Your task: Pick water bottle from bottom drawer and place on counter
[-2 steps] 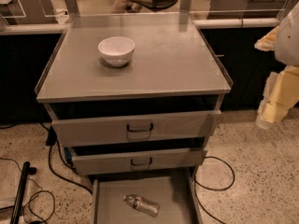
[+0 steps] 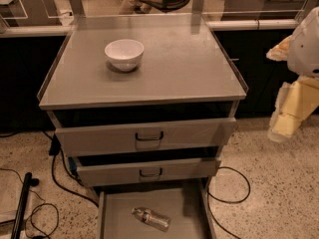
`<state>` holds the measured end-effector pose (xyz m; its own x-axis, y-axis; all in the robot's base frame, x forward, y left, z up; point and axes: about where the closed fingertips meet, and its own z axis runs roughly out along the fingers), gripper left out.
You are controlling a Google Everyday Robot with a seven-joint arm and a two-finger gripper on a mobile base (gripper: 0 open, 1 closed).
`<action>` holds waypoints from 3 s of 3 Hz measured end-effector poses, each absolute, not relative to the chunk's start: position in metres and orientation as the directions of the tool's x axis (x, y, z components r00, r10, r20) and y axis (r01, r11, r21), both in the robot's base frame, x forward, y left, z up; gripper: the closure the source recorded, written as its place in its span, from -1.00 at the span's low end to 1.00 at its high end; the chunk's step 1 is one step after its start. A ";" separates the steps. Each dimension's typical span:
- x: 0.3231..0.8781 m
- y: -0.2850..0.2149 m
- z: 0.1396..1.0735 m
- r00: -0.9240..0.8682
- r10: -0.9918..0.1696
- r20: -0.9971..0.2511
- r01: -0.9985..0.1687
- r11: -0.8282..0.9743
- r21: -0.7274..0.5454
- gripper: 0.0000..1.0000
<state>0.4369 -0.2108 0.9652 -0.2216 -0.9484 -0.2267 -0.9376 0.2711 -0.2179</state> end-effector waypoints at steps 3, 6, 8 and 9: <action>0.406 -0.150 0.856 -0.183 -0.874 -0.451 -0.956 0.265 -0.125 -1.00; 0.405 -0.137 0.814 -0.222 -0.845 -0.487 -0.920 0.347 -0.182 -1.00; 0.411 -0.131 0.729 -0.267 -0.844 -0.464 -0.932 0.348 -0.097 -1.00; 0.412 -0.140 0.680 -0.289 -0.828 -0.480 -0.932 0.359 -0.059 -1.00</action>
Offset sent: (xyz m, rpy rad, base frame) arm -0.0242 0.0719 -0.1334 0.3401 0.0600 0.1127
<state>0.4119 -0.1395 0.6802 -0.2886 -0.8284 -0.4800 -0.9317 0.3585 -0.0585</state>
